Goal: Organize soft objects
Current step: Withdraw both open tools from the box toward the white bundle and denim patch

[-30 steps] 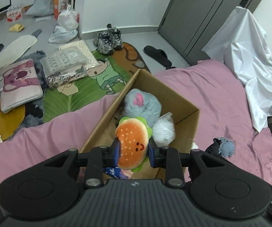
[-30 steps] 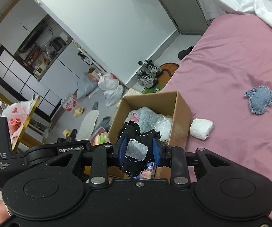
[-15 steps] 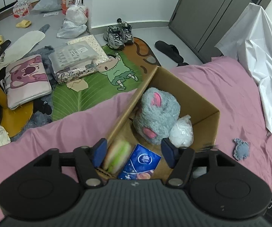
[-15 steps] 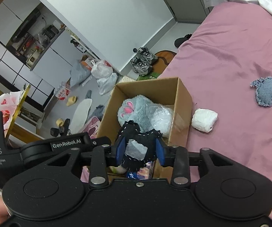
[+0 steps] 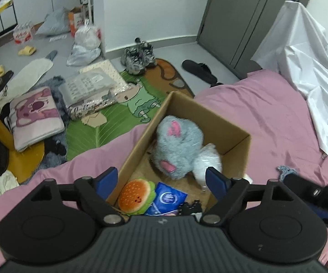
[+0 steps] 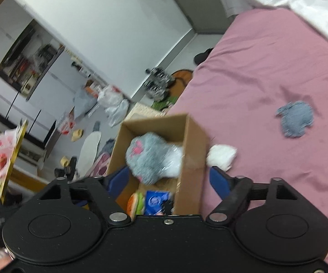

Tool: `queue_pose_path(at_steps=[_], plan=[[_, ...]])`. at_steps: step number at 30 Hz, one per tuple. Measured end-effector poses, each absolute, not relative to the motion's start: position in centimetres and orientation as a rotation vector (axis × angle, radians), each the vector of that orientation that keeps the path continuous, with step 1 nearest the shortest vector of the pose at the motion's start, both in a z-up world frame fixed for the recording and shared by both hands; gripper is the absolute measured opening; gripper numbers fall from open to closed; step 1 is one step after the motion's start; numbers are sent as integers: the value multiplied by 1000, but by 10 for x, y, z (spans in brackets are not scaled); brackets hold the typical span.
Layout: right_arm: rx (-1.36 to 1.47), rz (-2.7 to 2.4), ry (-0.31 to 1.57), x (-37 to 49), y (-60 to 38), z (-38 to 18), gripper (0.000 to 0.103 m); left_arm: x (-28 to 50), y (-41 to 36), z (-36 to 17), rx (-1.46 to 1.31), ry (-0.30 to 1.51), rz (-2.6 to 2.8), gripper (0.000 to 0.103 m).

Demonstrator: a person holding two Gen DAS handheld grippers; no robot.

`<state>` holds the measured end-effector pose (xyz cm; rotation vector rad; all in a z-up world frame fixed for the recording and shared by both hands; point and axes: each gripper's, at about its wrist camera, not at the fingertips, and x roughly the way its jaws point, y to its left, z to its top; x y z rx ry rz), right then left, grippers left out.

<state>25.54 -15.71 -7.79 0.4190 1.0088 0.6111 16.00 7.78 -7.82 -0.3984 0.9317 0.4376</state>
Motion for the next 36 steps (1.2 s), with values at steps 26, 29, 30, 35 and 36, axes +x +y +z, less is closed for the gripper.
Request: queue_pose_path(at_steps=[26, 29, 30, 35, 36], plan=[[489, 479, 935, 286, -258, -61, 103, 195, -23, -45, -289, 883, 333, 94], [500, 464, 939, 289, -268, -63, 103, 202, -35, -45, -275, 893, 318, 94], [501, 463, 936, 290, -272, -62, 103, 203, -38, -46, -274, 896, 317, 94], [474, 461, 932, 294, -289, -61, 103, 214, -56, -53, -245, 936, 313, 94], [468, 455, 931, 295, -291, -61, 103, 216, -59, -53, -238, 943, 313, 94]])
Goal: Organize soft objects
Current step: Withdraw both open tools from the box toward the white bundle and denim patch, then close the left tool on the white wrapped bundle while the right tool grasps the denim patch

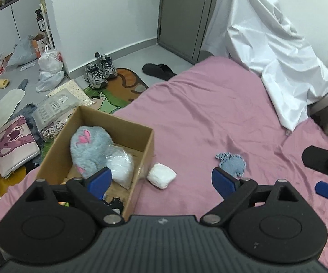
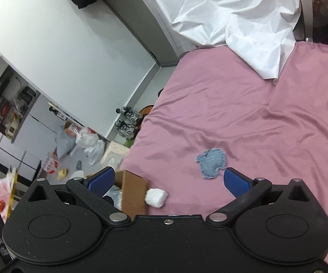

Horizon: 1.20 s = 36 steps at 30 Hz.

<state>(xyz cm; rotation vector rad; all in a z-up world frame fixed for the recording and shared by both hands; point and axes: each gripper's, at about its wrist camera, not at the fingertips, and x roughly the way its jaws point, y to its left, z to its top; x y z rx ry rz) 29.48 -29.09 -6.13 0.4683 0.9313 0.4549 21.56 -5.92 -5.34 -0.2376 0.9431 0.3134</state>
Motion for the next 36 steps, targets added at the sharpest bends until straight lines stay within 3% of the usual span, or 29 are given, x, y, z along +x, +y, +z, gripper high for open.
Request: queue_pose_path(at_steps=[12, 17, 19, 28, 36], plan=[[540, 422, 952, 304, -310, -75, 103, 240, -87, -85, -244, 987, 280, 89], [572, 400, 969, 309, -314, -84, 103, 245, -87, -103, -316, 991, 326, 73], [579, 395, 990, 312, -313, -90, 103, 247, -86, -110, -345, 993, 350, 71], [601, 415, 1027, 327, -309, -116, 102, 253, -87, -137, -396, 974, 479, 66], [647, 445, 1079, 345, -297, -144, 94, 266, -86, -161, -408, 977, 564, 66]])
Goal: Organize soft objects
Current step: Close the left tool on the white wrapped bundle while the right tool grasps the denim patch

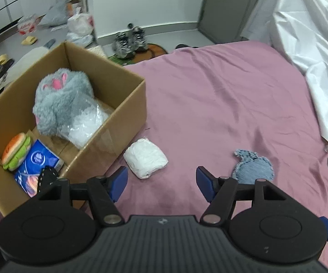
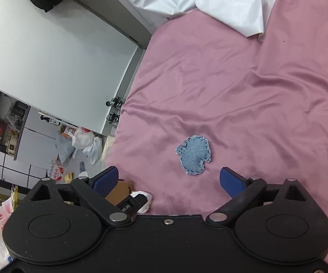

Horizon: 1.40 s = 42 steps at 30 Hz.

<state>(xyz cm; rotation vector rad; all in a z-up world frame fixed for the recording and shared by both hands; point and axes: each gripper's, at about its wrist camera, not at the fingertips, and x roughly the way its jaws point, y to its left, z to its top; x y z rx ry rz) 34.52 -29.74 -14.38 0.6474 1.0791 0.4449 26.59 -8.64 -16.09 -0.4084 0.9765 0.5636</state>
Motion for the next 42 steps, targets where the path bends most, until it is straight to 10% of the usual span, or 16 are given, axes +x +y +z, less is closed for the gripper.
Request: queue_pose_path(at_steps=[25, 29, 42], plan=[[636, 484, 1151, 384, -289, -193, 78, 296, -93, -208, -396, 963, 875, 66], [663, 478, 1163, 391, -292, -203, 78, 298, -87, -206, -426, 954, 899, 49], [739, 509, 1202, 401, -289, -228, 68, 292, -78, -202, -446, 966, 842, 47]])
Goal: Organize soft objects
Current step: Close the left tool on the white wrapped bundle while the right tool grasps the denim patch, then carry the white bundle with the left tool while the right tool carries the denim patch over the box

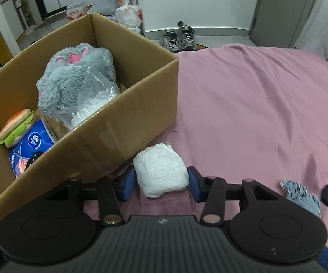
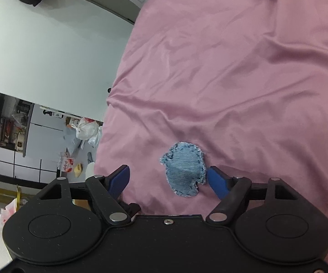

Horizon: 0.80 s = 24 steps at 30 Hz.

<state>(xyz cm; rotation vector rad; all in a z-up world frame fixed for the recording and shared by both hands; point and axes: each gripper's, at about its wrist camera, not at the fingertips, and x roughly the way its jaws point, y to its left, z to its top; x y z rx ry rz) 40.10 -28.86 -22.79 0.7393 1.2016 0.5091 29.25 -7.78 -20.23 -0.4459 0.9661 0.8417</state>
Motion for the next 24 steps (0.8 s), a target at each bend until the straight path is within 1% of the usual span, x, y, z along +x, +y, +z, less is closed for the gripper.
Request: queue_pose_path(at_steps=[2, 6, 7, 9, 10, 11, 17, 24], plan=[[752, 504, 1215, 402, -289, -233, 62, 291, -78, -203, -452, 978, 808, 47], [738, 489, 1217, 401, -286, -238, 58, 289, -78, -201, -446, 994, 738, 47], [735, 486, 1215, 402, -286, -238, 55, 289, -78, -200, -448, 998, 718, 47], [725, 476, 1205, 401, -285, -239, 43, 288, -78, -199, -447, 1008, 681, 47], [704, 466, 1204, 400, -283, -239, 30, 287, -79, -199, -449, 1012, 662, 47], [686, 456, 1209, 400, -282, -240, 25, 286, -79, -199, -450, 1013, 648, 47], [632, 428, 1187, 389, -284, -224, 17, 281, -80, -191, -467, 1001, 598, 47], [577, 414, 1144, 370, -285, -198, 17, 270, -81, -166, -470, 970, 499, 47]])
